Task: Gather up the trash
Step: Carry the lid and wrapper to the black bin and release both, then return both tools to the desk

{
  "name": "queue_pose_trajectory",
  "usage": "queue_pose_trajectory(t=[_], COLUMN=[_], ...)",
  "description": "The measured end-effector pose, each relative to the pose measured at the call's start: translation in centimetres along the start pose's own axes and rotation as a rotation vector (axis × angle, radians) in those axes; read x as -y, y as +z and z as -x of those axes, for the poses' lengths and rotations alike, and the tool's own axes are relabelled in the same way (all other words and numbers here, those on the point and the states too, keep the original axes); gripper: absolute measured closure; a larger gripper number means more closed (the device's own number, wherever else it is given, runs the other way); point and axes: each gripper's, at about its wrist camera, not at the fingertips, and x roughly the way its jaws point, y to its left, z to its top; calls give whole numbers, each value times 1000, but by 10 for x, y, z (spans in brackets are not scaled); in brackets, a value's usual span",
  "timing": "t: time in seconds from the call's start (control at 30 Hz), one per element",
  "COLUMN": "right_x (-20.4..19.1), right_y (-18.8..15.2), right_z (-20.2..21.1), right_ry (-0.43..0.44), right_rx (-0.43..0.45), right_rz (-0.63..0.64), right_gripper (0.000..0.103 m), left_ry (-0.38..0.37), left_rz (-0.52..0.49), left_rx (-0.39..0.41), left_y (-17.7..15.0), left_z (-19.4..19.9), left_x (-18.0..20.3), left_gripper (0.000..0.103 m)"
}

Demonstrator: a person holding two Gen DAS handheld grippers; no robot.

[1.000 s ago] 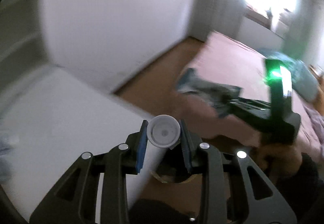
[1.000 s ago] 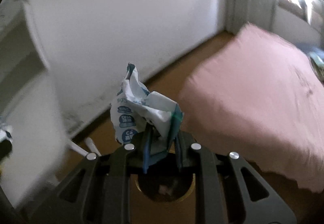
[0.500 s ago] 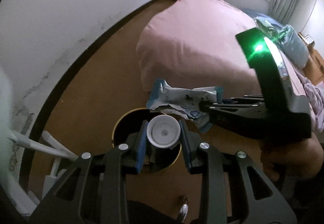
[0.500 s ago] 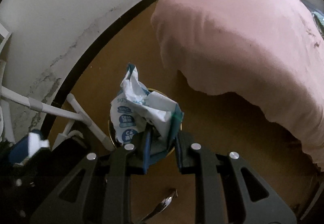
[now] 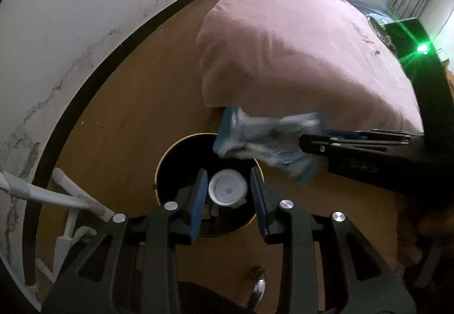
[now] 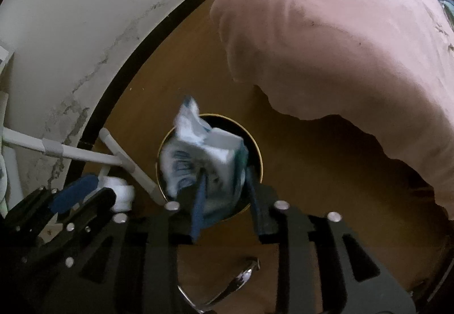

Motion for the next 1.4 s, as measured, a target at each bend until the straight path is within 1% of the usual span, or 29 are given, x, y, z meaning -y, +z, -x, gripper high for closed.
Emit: queue_pose_trajectory(t=[0.03, 0.17, 0.27, 0.33, 0.37, 0.43, 0.5, 0.53, 0.6, 0.67, 0.73, 0.77, 0.83, 0.87, 0.97, 1.07, 1.1, 1.13, 1.23, 1.3, 1.33, 1.37, 1.4], right_x=[1, 8, 16, 22, 23, 25, 23, 22, 17, 10, -8, -18, -49, -71, -141, -217, -239, -269, -330, -372, -387, -403, -416], right_y=[0, 1, 2, 4, 6, 7, 8, 8, 8, 9, 6, 3, -5, -11, -33, -61, -72, -87, -124, -149, -156, -163, -167], right_z=[2, 11, 19, 29, 33, 44, 55, 61, 87, 115, 146, 157, 178, 187, 203, 210, 211, 212, 217, 221, 223, 225, 226], right_ry=[2, 5, 3, 0, -1, -5, -13, -17, -24, -22, 4, 20, 70, 110, 220, 349, 383, 431, 523, 588, 602, 616, 626], right_rx=[10, 50, 77, 109, 123, 161, 192, 211, 291, 366, 449, 473, 512, 517, 513, 478, 465, 446, 399, 364, 353, 339, 330], right_rz=[-6, -40, -80, -107, -112, -114, -104, -101, -88, -64, -16, 15, 106, 175, 367, 549, 606, 687, 856, 964, 987, 1010, 1023], right_gripper=[42, 42, 41, 35, 34, 25, 23, 23, 23, 23, 23, 23, 23, 23, 23, 23, 23, 23, 23, 23, 23, 23, 23], left_ry=[-5, -18, -15, 0, 3, -3, 8, 21, 30, 24, -10, -23, -11, 22, 146, 255, 295, 339, 412, 458, 476, 502, 514], left_rz=[-6, -21, -37, -48, -55, -74, -108, -123, -143, -120, -74, -48, -1, 29, 119, 273, 334, 413, 597, 734, 780, 849, 886], left_rx=[-2, -13, -14, -8, 2, 28, 59, 71, 102, 135, 171, 194, 241, 277, 336, 376, 384, 394, 404, 407, 407, 405, 407], left_y=[1, 4, 6, 8, 9, 9, 9, 8, 8, 6, 1, -3, -16, -28, -61, -110, -129, -153, -214, -263, -280, -305, -322], left_z=[-2, -10, -15, -14, -11, -1, 14, 23, 49, 82, 120, 144, 184, 211, 264, 313, 327, 344, 376, 396, 402, 410, 417], left_x=[0, 5, 9, 13, 16, 22, 31, 35, 44, 46, 42, 37, 22, 8, -31, -86, -105, -127, -173, -202, -210, -222, -229], left_gripper=[73, 73, 67, 51, 47, 29, 19, 16, 14, 11, 11, 10, 8, 8, 7, 7, 7, 7, 7, 7, 7, 7, 7])
